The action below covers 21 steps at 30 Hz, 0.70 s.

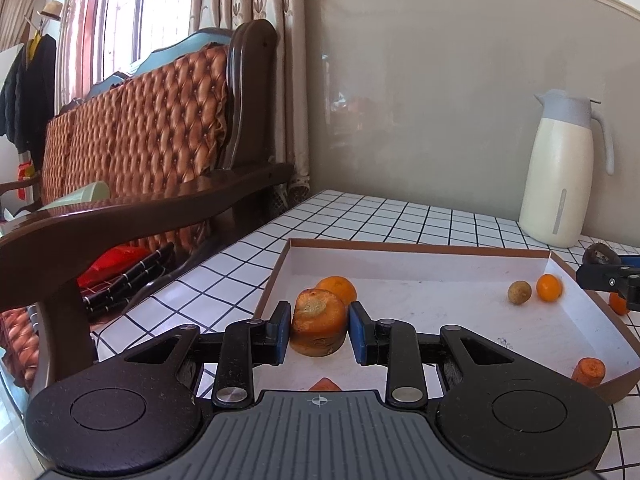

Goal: Organize fruits
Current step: 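Open both grippers above the box to drop the fruits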

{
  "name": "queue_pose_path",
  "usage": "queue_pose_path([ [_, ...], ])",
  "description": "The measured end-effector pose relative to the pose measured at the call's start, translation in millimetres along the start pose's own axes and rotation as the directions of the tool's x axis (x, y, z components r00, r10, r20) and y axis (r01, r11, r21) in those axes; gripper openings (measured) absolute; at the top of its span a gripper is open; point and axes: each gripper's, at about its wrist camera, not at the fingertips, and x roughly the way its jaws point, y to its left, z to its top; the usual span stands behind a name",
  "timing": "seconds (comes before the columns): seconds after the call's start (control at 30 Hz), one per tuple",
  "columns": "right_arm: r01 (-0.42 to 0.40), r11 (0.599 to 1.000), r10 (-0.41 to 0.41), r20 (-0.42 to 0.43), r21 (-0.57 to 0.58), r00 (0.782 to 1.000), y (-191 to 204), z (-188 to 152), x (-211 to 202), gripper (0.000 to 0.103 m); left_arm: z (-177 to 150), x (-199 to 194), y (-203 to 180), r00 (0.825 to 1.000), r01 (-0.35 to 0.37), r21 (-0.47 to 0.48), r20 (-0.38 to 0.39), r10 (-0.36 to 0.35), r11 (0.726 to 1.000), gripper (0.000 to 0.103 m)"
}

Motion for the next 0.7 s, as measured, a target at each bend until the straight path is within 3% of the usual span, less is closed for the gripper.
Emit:
queue_pose_path([
  [0.4, 0.004, 1.0, -0.003, -0.024, 0.02, 1.0, -8, 1, 18, 0.033, 1, 20, 3, 1.0, -0.004, -0.006, -0.031, 0.003, 1.0, 0.031],
  [0.47, 0.005, 1.0, -0.005, -0.01, 0.016, 1.0, -9, 2, 21, 0.056, 3, 23, 2, 1.0, 0.0, -0.003, -0.02, 0.0, 1.0, 0.032],
  [0.5, 0.011, 1.0, -0.011, 0.009, 0.013, 1.0, -9, 3, 21, 0.093, 3, 23, 2, 1.0, -0.008, -0.007, -0.01, 0.008, 1.0, 0.037],
  [0.53, 0.036, 0.999, -0.037, 0.052, 0.014, 0.998, -8, 2, 18, 0.097, 3, 23, 2, 1.0, -0.018, -0.014, 0.0, 0.018, 1.0, 0.05],
  [0.57, 0.047, 0.999, -0.048, 0.095, 0.017, 0.994, -9, 1, 14, 0.097, 3, 22, 2, 1.0, -0.023, -0.02, 0.016, 0.023, 1.0, 0.089],
  [0.6, 0.042, 0.999, -0.043, 0.09, 0.016, 0.995, -9, 2, 15, 0.097, 1, 19, 2, 0.998, -0.033, -0.02, 0.051, 0.034, 0.999, 0.103],
  [0.7, 0.034, 0.999, -0.036, 0.08, 0.017, 0.996, -10, 1, 20, 0.097, 3, 18, 3, 0.998, -0.025, -0.02, 0.059, 0.027, 0.999, 0.103],
])
